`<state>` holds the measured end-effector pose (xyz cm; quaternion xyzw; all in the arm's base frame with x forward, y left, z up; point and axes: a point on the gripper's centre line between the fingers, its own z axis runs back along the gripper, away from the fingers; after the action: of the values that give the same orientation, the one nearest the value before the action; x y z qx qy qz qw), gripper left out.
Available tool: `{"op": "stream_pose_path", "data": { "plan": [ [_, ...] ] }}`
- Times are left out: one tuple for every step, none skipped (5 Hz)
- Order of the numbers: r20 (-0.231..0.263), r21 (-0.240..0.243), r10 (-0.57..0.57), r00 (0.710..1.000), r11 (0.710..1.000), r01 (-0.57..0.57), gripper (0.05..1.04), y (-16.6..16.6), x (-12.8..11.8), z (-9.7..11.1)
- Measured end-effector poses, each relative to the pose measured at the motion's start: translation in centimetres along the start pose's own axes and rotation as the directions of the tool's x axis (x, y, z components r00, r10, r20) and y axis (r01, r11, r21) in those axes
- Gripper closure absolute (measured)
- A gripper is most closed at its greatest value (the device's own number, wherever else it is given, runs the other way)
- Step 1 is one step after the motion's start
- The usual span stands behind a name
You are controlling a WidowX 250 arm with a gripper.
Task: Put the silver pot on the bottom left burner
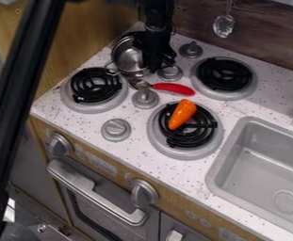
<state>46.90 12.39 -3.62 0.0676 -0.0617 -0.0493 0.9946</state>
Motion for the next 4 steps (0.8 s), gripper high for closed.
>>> {"op": "stream_pose_path", "data": {
  "plan": [
    [0.044,0.03,0.002,0.999,1.0,-0.004,1.019,-0.2,-0.8,3.4],
    [0.057,0.052,0.029,0.998,0.998,-0.032,1.019,-0.1,-2.8,5.9],
    [0.019,0.067,0.053,0.998,0.996,-0.054,1.019,0.2,-5.3,6.1],
    [-0.005,0.086,0.098,0.995,0.992,-0.097,1.02,1.3,-7.7,6.4]
  ]
}}
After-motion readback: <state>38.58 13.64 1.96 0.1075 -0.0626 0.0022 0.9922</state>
